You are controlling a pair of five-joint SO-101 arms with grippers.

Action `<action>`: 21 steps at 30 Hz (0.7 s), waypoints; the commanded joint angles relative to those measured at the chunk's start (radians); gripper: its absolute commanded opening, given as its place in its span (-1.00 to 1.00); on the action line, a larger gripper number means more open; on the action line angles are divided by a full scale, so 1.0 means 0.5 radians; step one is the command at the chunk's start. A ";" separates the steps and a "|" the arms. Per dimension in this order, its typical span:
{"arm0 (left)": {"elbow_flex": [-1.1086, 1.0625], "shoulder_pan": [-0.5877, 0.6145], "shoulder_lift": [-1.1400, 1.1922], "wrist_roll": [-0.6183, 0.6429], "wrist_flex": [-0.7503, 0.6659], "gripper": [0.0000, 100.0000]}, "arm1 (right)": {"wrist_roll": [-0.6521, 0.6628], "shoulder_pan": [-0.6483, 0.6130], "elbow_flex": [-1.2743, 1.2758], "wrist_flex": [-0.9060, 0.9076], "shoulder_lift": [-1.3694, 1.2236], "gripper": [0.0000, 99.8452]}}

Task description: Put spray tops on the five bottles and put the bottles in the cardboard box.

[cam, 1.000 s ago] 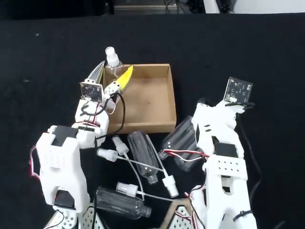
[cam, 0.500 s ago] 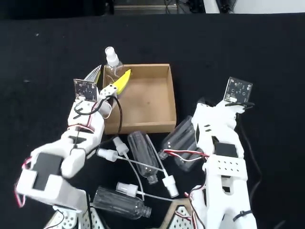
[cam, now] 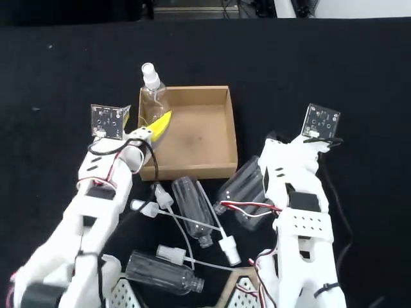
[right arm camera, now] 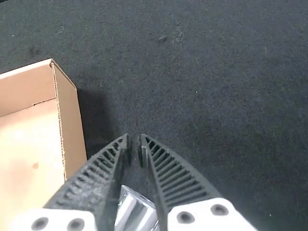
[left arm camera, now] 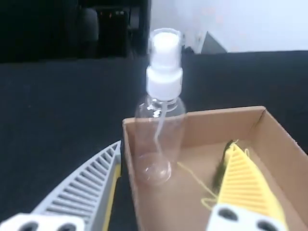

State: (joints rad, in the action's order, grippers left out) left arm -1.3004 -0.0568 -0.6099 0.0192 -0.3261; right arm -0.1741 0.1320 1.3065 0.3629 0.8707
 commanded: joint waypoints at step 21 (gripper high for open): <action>0.161 -0.315 -1.777 -1.117 3.050 -0.38 | 0.006 0.021 0.020 -0.055 0.054 -0.96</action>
State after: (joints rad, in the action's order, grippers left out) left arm -1.3157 -0.1350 -1.4569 -0.3122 0.9383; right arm -0.1741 0.1320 1.3249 0.3629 0.8707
